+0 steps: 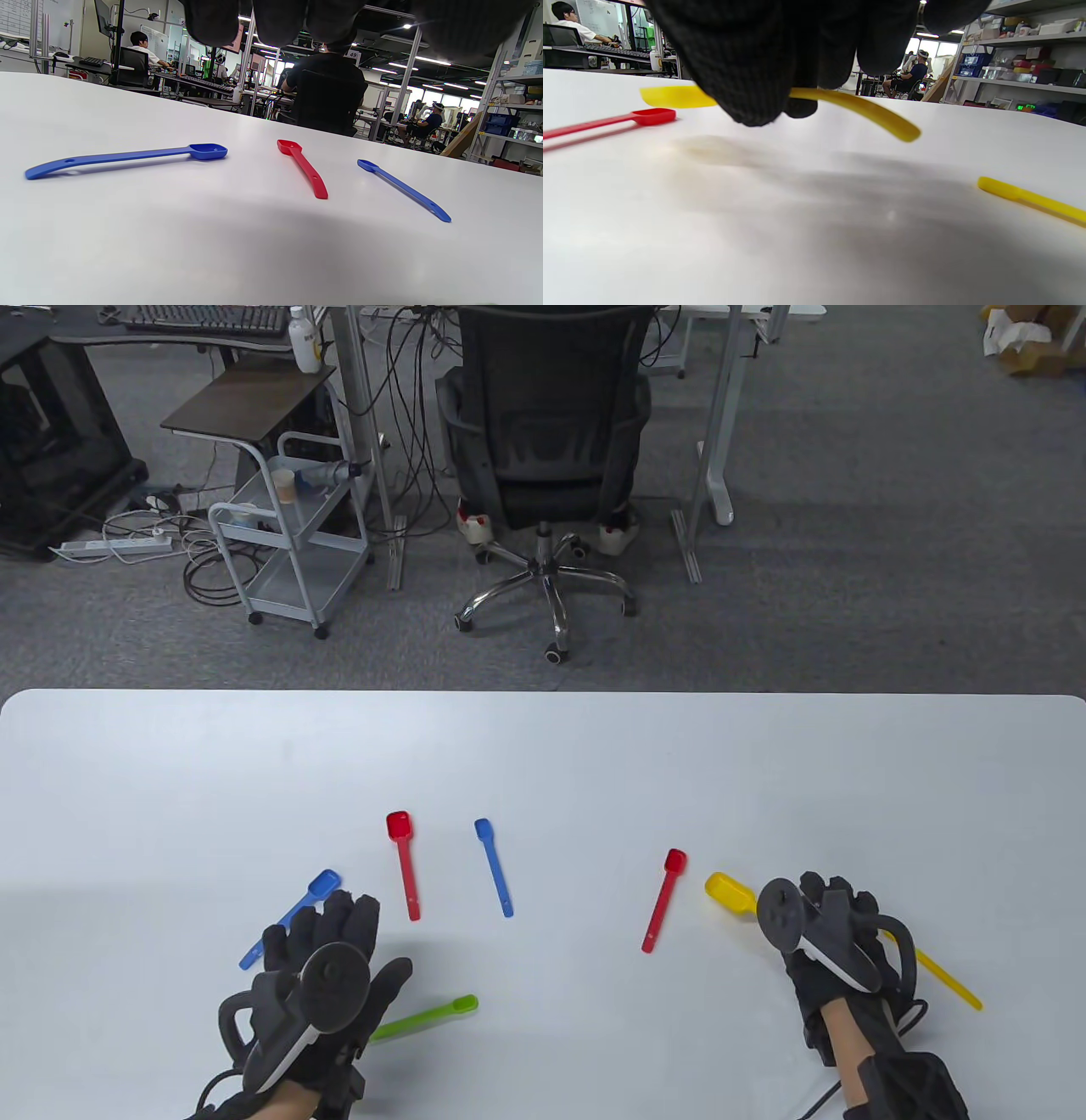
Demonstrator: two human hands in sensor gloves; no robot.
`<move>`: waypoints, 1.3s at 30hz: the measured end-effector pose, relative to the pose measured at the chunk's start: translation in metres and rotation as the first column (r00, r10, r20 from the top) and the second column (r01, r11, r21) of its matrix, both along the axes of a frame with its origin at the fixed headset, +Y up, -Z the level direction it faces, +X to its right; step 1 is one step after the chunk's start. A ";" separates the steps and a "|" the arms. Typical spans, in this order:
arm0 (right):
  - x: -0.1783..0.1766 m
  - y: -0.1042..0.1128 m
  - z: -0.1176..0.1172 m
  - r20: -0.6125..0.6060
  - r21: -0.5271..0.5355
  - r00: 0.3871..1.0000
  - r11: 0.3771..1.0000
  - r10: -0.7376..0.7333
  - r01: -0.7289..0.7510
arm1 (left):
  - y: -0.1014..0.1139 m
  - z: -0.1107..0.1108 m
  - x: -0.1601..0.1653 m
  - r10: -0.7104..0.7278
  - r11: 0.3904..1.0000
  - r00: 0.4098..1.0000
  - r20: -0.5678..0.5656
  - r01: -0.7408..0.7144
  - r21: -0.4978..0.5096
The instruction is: Nest measuring spoons
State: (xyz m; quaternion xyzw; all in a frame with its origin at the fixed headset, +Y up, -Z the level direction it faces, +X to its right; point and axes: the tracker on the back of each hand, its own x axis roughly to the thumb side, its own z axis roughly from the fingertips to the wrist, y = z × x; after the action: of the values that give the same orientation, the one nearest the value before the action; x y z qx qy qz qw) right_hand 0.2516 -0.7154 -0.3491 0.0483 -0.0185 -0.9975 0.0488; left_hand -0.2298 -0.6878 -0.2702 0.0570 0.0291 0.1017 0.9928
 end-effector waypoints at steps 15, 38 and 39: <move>-0.066 0.017 0.024 0.014 0.032 0.999 0.998 -0.051 0.051 | -0.001 0.000 0.001 0.003 1.000 1.000 0.006 -0.003 -0.005; -0.164 0.001 0.027 0.086 0.004 0.991 0.995 -0.102 0.102 | 0.000 0.000 -0.001 0.011 1.000 1.000 -0.007 -0.011 -0.010; -0.168 -0.001 0.027 0.087 0.004 0.991 0.995 -0.100 0.100 | 0.000 0.000 -0.001 0.011 1.000 1.000 -0.008 -0.011 -0.011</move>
State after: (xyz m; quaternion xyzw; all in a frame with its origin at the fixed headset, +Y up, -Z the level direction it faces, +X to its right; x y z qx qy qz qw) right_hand 0.0838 -0.7161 -0.3216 0.0910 -0.0231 -0.9956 -0.0022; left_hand -0.2307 -0.6881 -0.2705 0.0520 0.0340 0.1069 0.9923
